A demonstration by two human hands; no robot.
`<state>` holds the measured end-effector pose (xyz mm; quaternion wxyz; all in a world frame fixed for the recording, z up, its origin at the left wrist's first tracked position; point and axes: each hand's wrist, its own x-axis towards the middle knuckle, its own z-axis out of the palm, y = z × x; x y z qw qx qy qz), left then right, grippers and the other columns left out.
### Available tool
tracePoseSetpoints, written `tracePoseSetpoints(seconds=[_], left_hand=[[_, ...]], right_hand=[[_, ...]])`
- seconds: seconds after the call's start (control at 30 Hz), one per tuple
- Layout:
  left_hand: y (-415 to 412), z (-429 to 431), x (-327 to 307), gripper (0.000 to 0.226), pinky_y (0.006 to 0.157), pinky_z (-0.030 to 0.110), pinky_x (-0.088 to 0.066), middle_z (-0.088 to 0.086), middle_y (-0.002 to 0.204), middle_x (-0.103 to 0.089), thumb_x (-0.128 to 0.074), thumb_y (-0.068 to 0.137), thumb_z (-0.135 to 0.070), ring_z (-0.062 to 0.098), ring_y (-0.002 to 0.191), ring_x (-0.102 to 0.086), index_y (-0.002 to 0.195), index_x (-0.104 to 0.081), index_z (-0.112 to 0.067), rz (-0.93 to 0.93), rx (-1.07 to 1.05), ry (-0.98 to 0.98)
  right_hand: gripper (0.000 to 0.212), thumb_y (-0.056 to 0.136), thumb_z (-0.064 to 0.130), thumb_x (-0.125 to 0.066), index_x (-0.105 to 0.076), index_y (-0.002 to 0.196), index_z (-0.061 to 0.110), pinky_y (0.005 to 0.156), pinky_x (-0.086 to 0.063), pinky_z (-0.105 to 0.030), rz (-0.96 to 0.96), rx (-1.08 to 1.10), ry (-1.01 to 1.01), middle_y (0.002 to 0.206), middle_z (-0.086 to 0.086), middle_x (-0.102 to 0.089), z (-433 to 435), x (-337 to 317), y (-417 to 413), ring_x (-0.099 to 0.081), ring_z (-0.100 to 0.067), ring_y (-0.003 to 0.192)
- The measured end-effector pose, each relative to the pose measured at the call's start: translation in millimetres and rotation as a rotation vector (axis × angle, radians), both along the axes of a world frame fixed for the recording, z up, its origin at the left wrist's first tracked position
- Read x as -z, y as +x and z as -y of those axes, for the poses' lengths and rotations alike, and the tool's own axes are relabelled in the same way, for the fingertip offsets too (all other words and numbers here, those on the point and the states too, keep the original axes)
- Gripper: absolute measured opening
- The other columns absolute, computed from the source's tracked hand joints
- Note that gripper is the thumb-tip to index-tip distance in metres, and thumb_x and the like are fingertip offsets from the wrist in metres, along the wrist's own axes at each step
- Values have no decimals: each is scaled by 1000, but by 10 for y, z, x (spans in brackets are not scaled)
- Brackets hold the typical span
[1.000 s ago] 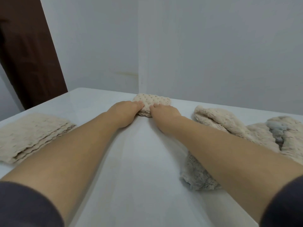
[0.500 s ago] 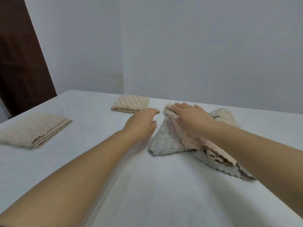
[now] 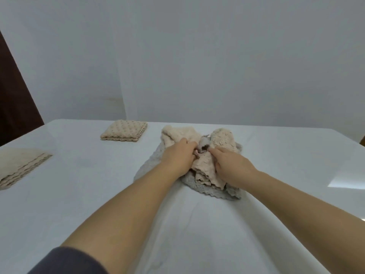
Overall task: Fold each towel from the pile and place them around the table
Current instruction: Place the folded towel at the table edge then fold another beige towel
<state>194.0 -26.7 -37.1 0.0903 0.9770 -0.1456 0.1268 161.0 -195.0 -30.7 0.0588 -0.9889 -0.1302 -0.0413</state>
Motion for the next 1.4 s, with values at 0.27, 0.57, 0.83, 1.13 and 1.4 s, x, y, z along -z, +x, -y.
tracePoseSetpoints(seconds=[0.27,0.57,0.83,1.13,1.4], left_hand=[[-253,-160,-454,9,60,30,-39,-5,94,-54,-48,95,-25,18,79,-53,94,-55,-20,327,-109,-319],[-931,-472,-1389,23,54,27,-31,-5,85,-46,-58,90,-28,17,69,-46,73,-50,-16,531,10,-271],[-1586,-469,-1906,35,57,34,-31,2,63,-43,-60,84,-18,16,59,-37,57,-38,-13,486,123,-344],[-1953,-520,-2072,33,54,20,-35,-10,59,-46,-73,83,-31,2,54,-42,65,-48,-18,41,196,-453],[-1872,-807,-2082,39,57,24,-33,4,63,-48,-64,90,-27,13,62,-43,63,-44,-8,139,42,-301]], right_hand=[[59,95,11,-37,-27,152,22,104,-42,-42,-53,7,139,155,2,-32,18,-128,-97,-40,-24,136],[60,92,45,-58,-39,144,25,87,-38,-19,2,-217,819,133,13,-51,-407,-940,-799,-50,-5,116],[40,93,40,-57,-49,129,25,82,-51,-23,212,-220,1000,117,9,-57,-567,-1486,-1375,-57,-6,104],[21,88,5,-43,-56,77,17,55,-32,-29,327,-106,603,70,0,-53,-344,-1698,-1568,-48,-20,72],[16,80,-8,-37,-48,79,3,60,-30,-37,490,-15,395,79,-17,-52,36,-1801,-1425,-46,-31,76]])
